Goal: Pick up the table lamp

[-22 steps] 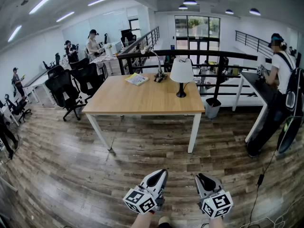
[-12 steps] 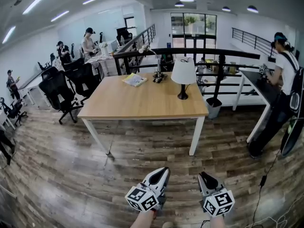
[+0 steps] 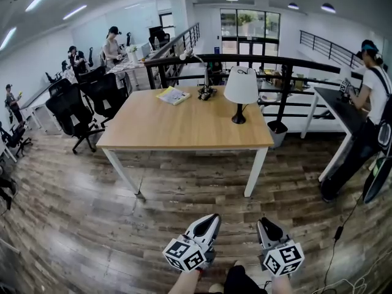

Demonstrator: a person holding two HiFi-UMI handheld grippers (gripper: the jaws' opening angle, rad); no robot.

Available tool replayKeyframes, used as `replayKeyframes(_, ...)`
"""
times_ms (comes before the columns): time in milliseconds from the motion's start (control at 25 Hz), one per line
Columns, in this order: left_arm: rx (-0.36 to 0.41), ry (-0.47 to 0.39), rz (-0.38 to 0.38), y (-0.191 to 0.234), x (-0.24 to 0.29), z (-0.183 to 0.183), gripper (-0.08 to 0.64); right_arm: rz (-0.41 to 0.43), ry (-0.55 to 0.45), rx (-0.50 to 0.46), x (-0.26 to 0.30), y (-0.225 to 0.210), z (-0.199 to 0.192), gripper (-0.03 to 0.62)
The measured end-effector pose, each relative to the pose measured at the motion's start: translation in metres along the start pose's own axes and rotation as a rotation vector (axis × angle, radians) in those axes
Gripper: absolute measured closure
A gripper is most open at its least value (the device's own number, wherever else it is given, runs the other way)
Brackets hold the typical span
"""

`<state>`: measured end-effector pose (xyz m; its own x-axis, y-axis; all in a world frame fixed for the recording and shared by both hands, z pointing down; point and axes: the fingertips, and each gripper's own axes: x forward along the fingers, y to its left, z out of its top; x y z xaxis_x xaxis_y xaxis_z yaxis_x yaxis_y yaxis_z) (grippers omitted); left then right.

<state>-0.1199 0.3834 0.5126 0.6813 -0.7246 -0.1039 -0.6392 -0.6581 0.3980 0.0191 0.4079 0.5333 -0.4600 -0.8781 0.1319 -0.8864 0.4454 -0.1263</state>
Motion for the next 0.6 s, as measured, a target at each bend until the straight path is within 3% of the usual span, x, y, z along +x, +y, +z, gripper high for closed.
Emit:
replayKeyframes(320,-0.003,-0.004,0.031,0.037,0.034,0.012,0.548,0.066,0.011,0.009,0.055,-0.016,0.005,0.528)
replayKeyframes(600,0.008,0.002,0.019,0.063,0.092,0.026,0.548,0.071,0.009,0.011,0.104,-0.053,0.021,0.526)
